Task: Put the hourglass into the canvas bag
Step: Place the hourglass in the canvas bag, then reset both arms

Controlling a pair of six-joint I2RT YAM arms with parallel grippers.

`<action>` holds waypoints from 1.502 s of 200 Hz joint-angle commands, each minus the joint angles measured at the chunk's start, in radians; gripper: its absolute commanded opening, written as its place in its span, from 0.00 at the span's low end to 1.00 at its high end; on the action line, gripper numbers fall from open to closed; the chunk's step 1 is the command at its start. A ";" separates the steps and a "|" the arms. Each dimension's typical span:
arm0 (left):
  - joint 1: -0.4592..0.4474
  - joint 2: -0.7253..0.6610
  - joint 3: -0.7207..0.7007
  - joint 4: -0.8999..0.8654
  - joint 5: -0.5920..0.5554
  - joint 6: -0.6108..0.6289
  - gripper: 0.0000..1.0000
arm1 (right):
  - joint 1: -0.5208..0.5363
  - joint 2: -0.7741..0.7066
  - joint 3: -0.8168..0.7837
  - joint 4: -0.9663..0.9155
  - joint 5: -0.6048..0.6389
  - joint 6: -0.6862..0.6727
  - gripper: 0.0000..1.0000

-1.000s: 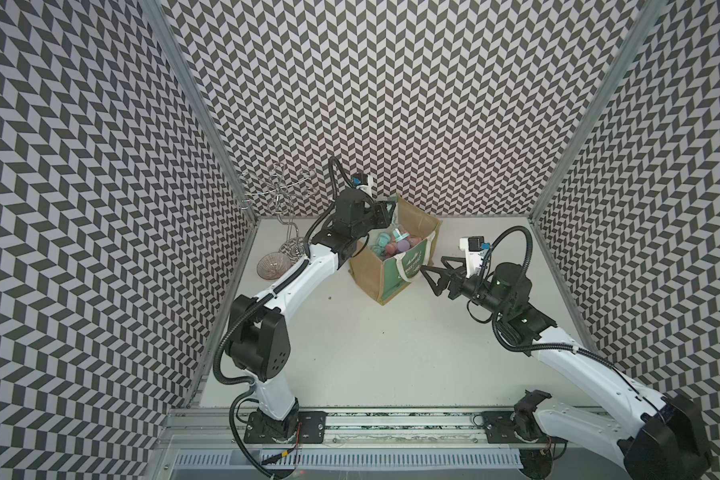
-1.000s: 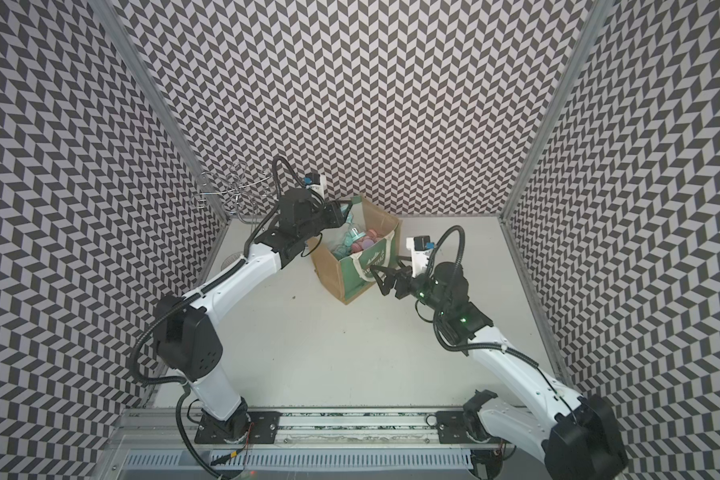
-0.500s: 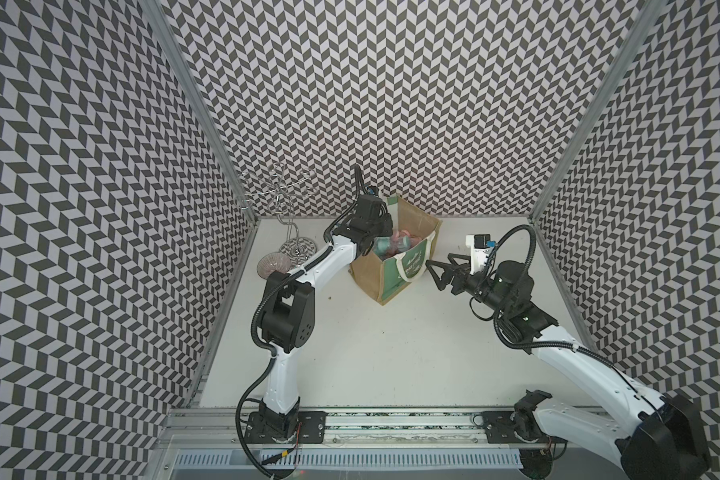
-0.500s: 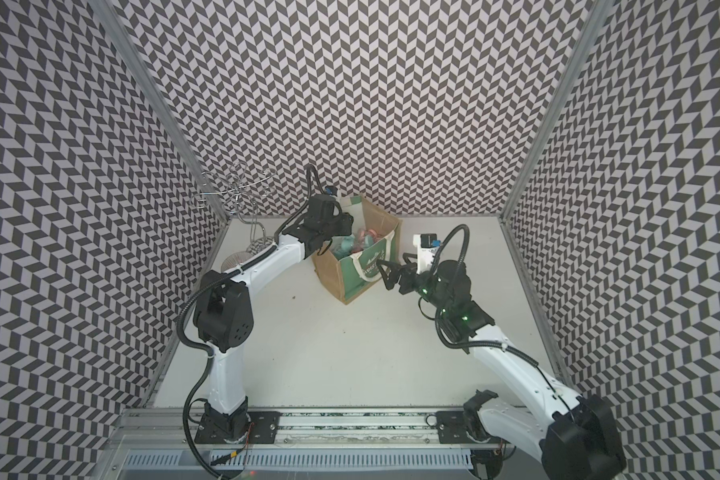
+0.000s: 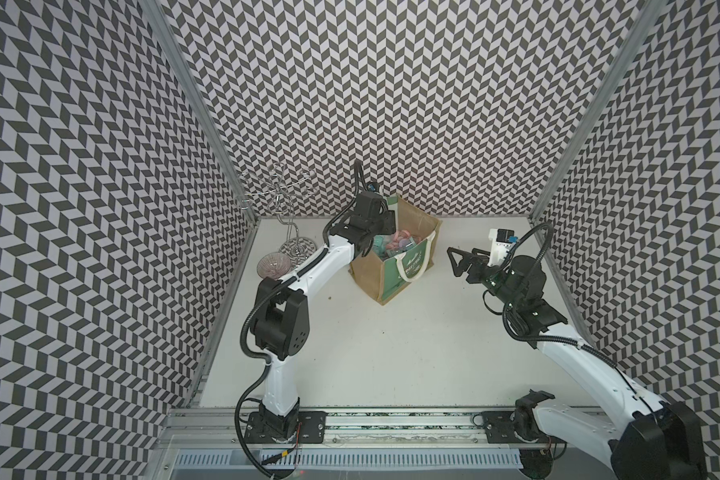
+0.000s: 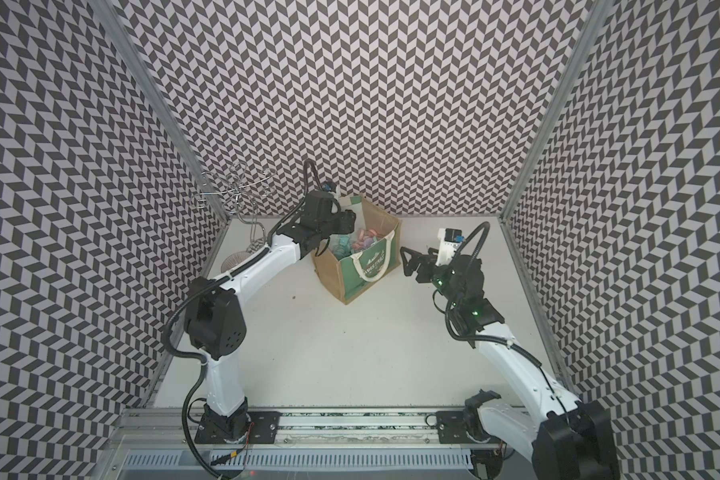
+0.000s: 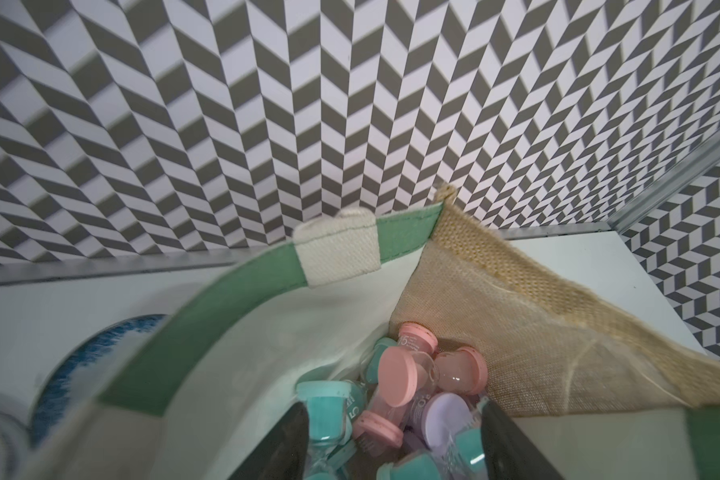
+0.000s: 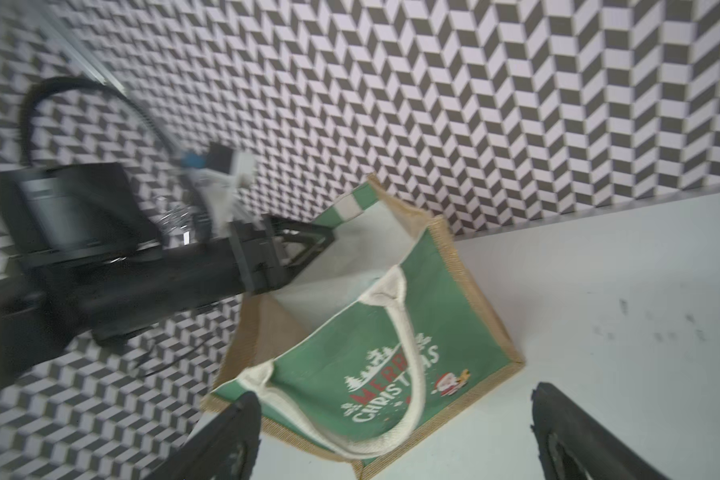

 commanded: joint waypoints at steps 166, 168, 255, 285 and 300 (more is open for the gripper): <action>0.474 -0.532 -1.373 1.122 -0.327 0.173 0.99 | -0.371 0.258 -0.367 0.619 0.378 -0.202 0.99; 0.475 -0.528 -1.381 1.147 -0.315 0.178 0.99 | -0.371 0.266 -0.364 0.627 0.366 -0.207 0.99; 0.458 -0.298 -1.561 1.792 0.050 0.352 0.99 | -0.315 0.413 -0.533 1.108 0.025 -0.415 0.99; 0.490 -0.314 -1.446 1.536 0.027 0.288 0.99 | -0.283 0.458 -0.463 1.047 0.071 -0.432 0.99; 0.483 -0.325 -1.440 1.502 0.015 0.291 0.99 | -0.242 0.473 -0.445 1.047 0.160 -0.451 0.99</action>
